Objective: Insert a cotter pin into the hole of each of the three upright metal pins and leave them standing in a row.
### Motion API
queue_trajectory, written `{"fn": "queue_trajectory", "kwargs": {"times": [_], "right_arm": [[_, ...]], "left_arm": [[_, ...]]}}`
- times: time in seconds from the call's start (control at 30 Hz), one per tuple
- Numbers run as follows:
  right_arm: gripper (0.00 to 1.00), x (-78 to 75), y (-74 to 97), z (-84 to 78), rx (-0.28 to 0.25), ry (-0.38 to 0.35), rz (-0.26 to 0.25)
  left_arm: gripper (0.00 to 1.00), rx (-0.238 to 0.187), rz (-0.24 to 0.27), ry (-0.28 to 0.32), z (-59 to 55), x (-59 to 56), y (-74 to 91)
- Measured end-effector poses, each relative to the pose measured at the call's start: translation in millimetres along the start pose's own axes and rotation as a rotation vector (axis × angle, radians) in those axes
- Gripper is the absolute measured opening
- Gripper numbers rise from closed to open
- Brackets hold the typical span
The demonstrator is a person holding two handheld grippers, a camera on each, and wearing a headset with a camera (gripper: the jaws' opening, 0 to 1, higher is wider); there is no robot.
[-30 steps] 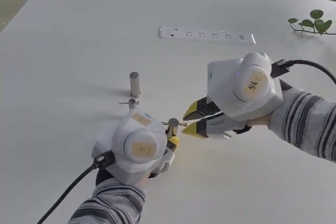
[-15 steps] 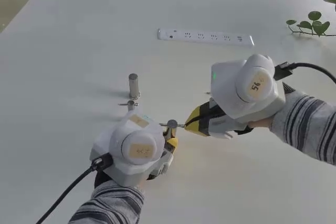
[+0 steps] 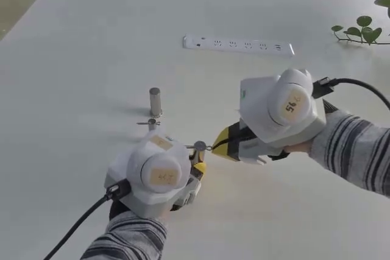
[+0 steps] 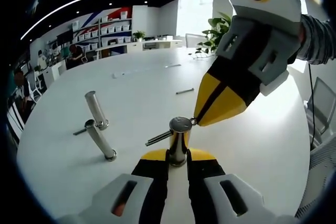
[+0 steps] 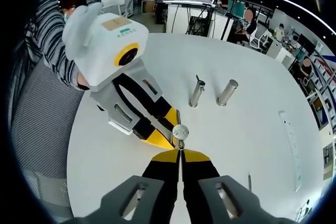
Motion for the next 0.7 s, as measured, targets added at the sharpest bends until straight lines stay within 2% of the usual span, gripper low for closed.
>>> {"fn": "queue_trajectory", "kwargs": {"times": [0.13, 0.2, 0.3, 0.37, 0.43, 0.7], "right_arm": [[0.01, -3.4, 0.7, -3.4, 0.017, -0.002, -0.021], [0.06, -4.8, 1.2, -4.9, 0.02, -0.02, -0.027], [0.13, -4.5, 1.5, -0.5, -0.015, -0.06, -0.021], [0.14, -2.4, 0.8, 7.3, -0.063, -0.106, -0.003], [0.17, -3.0, 0.3, 11.7, -0.083, -0.12, 0.004], [0.18, -2.5, -9.8, 20.6, -0.098, -0.128, 0.018]], "left_arm": [[0.1, 0.024, 0.004, 0.033, -4.7, 2.3, 3.3], [0.15, 0.048, -0.006, 0.033, -8.5, 2.9, 7.4], [0.2, 0.029, -0.023, 0.046, -5.3, 4.6, 14.6], [0.24, 0.023, -0.034, 0.02, -3.1, 4.4, 19.0], [0.28, 0.018, -0.037, 0.006, -1.8, 5.2, 22.7], [0.36, -0.003, -0.058, 0.001, 1.1, 5.9, 35.1]]}}
Point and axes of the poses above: the centre of the closed fingertips' face, and the gripper's own axes: y roughly backward along the fingers, x roughly to its left, z roughly out of its top, the point moved 1 cm from there along y, roughly backward along the fingers, and after that the axes turned 5 degrees about y, right-handed, at the moved point
